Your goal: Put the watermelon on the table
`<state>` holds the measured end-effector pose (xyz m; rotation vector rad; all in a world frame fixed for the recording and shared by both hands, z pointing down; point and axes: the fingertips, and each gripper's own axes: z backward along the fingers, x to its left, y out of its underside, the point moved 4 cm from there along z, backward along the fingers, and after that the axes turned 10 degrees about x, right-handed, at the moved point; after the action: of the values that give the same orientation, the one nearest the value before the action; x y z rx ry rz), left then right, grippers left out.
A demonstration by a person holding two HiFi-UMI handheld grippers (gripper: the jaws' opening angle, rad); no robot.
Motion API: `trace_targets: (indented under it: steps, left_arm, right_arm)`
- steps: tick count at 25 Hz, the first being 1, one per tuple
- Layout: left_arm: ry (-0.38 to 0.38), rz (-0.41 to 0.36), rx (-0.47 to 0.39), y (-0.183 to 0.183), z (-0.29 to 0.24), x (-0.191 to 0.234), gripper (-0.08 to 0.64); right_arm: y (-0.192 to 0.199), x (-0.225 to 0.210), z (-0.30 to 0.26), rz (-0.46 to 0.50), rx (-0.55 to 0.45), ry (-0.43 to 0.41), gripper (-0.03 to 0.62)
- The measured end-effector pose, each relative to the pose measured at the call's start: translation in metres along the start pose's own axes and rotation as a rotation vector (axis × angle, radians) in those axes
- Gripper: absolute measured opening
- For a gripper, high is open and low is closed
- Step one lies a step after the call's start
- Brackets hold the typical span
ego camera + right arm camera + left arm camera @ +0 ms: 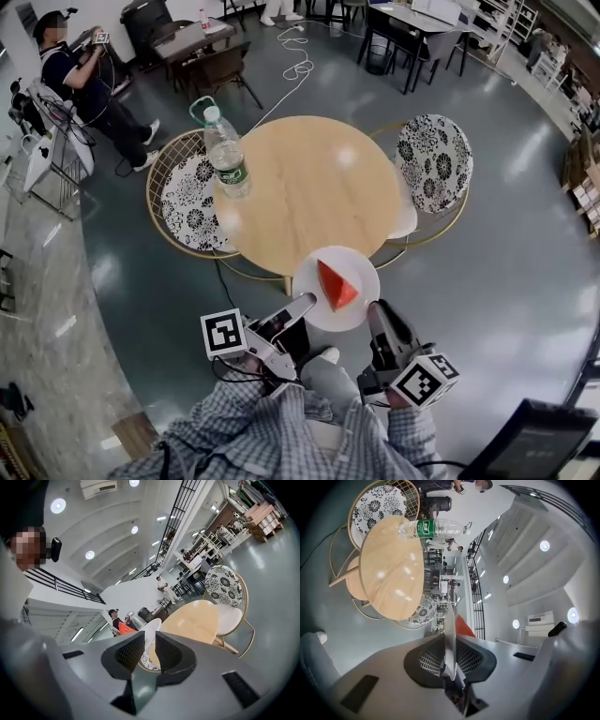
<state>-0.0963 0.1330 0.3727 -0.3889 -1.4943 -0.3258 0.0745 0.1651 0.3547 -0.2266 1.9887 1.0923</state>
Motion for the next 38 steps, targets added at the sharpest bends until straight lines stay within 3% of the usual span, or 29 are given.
trace_targets:
  steps: [18,38]
  left_arm:
    - [-0.04,0.009,0.001,-0.012,-0.073,0.013,0.051]
    - [-0.042,0.011,0.106,-0.118,-0.122,0.015,0.051]
  right_arm:
    - [-0.048,-0.058,0.001,-0.054,0.011,0.014,0.074]
    - [-0.102,-0.078,-0.082,-0.082,-0.066,0.096,0.074]
